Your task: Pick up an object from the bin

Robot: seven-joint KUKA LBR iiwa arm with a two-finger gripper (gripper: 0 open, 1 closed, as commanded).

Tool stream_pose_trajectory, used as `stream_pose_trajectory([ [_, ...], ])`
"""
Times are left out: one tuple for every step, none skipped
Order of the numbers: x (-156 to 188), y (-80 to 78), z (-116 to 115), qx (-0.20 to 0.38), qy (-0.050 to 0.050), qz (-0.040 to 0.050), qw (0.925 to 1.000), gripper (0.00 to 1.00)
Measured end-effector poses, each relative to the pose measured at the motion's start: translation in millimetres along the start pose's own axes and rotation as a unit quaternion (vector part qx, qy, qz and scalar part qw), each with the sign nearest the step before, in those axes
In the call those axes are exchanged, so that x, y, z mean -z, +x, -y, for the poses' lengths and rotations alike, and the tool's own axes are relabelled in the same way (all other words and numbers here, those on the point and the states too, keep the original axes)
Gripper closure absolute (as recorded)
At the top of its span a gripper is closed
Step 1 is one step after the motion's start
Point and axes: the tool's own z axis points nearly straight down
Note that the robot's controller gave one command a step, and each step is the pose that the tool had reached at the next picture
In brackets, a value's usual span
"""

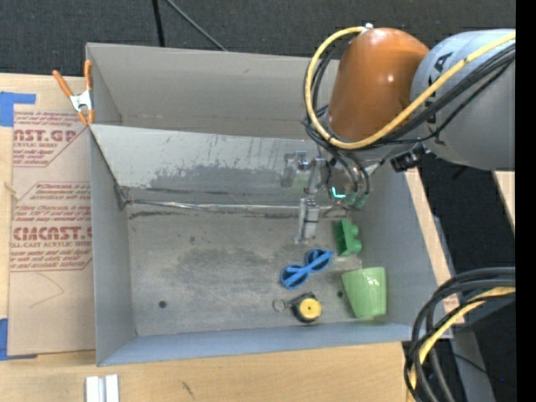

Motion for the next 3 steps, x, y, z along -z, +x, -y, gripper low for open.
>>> stream_pose_trajectory([
  [-98.7, 81.3, 49.5, 0.075, 0.000, -0.0022, 0.9972, 0.00],
  [-141.7, 55.5, 59.2, 0.090, 0.000, -0.0003, 0.9960, 0.00],
  [-138.9, 54.2, 59.1, 0.089, 0.000, 0.0036, 0.9960, 1.00],
])
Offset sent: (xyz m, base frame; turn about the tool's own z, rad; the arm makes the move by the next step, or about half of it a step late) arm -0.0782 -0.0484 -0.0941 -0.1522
